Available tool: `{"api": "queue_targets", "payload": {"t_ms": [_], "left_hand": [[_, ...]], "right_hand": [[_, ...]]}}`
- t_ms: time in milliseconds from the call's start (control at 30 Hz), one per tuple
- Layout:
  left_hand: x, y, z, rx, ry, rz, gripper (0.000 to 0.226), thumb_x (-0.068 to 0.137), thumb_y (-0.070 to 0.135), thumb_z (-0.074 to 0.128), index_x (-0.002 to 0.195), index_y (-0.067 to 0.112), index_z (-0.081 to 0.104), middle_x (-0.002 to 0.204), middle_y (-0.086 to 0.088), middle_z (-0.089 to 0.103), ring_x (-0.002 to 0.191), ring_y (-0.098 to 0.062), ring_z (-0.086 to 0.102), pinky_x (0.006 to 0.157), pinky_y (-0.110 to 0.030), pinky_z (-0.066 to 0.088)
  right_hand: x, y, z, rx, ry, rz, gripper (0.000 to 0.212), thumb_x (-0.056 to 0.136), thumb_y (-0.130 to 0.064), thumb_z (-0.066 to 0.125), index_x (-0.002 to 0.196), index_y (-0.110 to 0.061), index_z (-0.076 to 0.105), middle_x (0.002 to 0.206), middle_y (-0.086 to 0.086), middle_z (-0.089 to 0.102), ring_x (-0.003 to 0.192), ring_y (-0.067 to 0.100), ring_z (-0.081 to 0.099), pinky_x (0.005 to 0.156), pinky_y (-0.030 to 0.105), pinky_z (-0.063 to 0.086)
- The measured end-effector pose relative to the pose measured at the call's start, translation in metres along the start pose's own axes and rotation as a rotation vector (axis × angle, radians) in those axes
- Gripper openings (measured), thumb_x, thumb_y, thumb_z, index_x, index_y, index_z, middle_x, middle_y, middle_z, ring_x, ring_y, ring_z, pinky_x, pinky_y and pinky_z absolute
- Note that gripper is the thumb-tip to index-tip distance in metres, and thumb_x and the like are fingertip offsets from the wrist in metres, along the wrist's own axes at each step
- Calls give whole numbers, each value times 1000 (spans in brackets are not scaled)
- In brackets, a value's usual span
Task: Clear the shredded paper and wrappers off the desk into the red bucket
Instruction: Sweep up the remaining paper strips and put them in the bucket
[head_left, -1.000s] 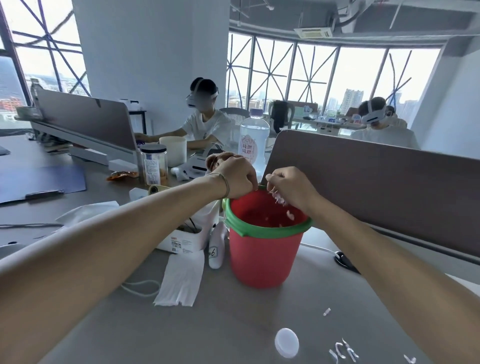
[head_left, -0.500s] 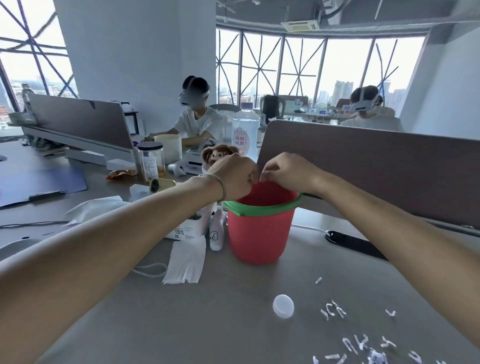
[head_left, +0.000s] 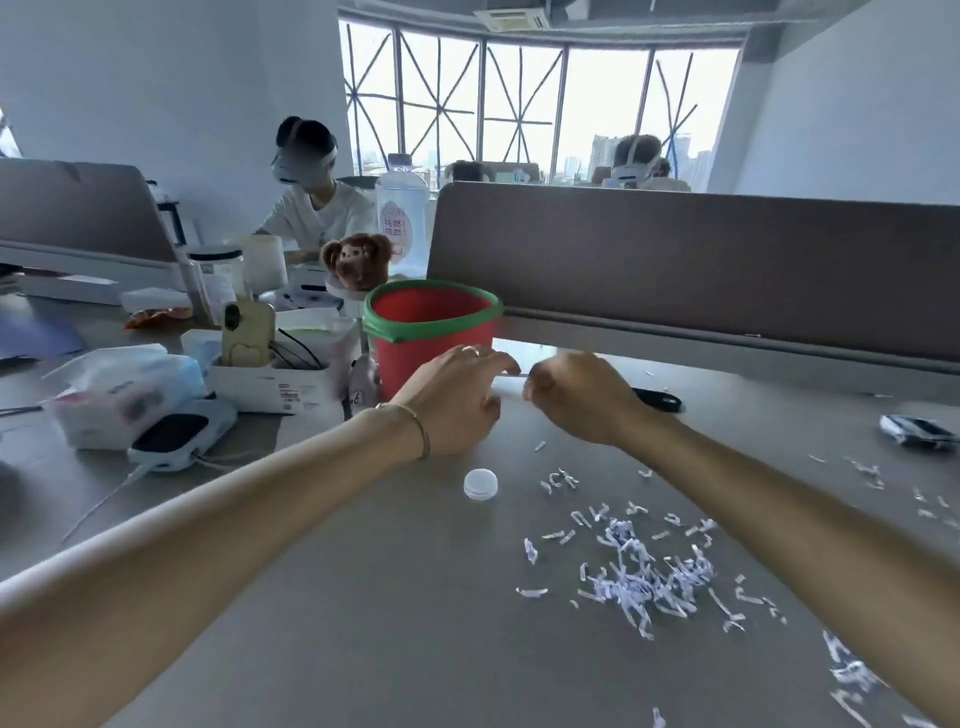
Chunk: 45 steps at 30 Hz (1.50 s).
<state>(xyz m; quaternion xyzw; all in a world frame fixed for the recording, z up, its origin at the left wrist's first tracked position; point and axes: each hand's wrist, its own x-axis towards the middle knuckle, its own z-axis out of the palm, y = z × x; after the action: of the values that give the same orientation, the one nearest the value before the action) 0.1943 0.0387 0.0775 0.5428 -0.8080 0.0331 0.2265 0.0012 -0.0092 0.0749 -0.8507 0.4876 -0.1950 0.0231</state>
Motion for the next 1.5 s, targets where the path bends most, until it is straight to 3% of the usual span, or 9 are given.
{"api": "queue_targets", "payload": {"t_ms": [100,267,567,700,833,1000,1133,1300,1500], "left_hand": [[-41,5,18,-44,-48,8,42,87,18,56,128,28,60,135,7,60,128,-14,51,105,-34,44],[-105,9,38,-117,-214,-55,53,91,52,54,140,32,50,146,8,52,135,-13,47,108,-32,40],[-113,57,87,31,-526,-16,115,71,96,30,154,36,-23,168,-3,-13,152,-14,-21,124,-45,-9],[-86,71,106,21,-507,-39,119,66,100,27,155,37,-20,168,-1,-12,152,-14,-20,123,-50,-8],[-59,94,129,3,-502,18,117,64,101,21,154,38,-22,167,-1,-14,153,-16,-18,123,-51,-10],[-29,141,155,-67,-479,107,117,64,101,23,156,40,-17,168,1,-8,154,-16,-14,123,-51,-9],[-6,171,172,-141,-307,91,102,70,92,31,155,37,24,157,0,34,149,-23,22,121,-44,17],[5,181,177,-199,-96,185,29,89,59,57,101,34,59,93,14,51,101,-18,57,77,-32,42],[4,182,179,-139,-51,352,26,97,47,49,81,26,48,80,6,66,78,-23,63,60,-32,35]], "right_hand": [[-12,22,52,31,-278,112,43,104,-37,49,140,-18,62,144,7,63,131,30,58,109,38,44],[-45,28,76,60,-395,71,55,108,-45,40,154,-16,43,167,2,33,154,25,29,124,40,24],[-126,24,41,252,-318,-4,37,101,-15,54,134,-22,69,148,-5,59,131,11,59,110,26,42],[-160,44,17,358,-198,62,33,97,-12,58,116,-28,79,127,-5,74,65,-10,63,63,10,45],[-202,89,-5,391,-14,214,30,98,-14,60,117,-30,78,125,-19,71,112,11,71,99,28,53],[-262,145,-28,302,129,400,29,101,-14,62,123,-28,74,131,-14,69,126,0,59,104,19,44],[-302,171,-36,246,179,477,32,100,-11,60,124,-30,73,137,-13,66,130,2,56,107,27,45],[-326,196,-39,50,207,598,33,100,-17,61,132,-22,68,147,0,58,141,19,47,114,28,31],[-321,224,-35,24,54,886,61,102,-54,38,157,-28,37,168,12,28,158,27,19,127,50,15]]}}
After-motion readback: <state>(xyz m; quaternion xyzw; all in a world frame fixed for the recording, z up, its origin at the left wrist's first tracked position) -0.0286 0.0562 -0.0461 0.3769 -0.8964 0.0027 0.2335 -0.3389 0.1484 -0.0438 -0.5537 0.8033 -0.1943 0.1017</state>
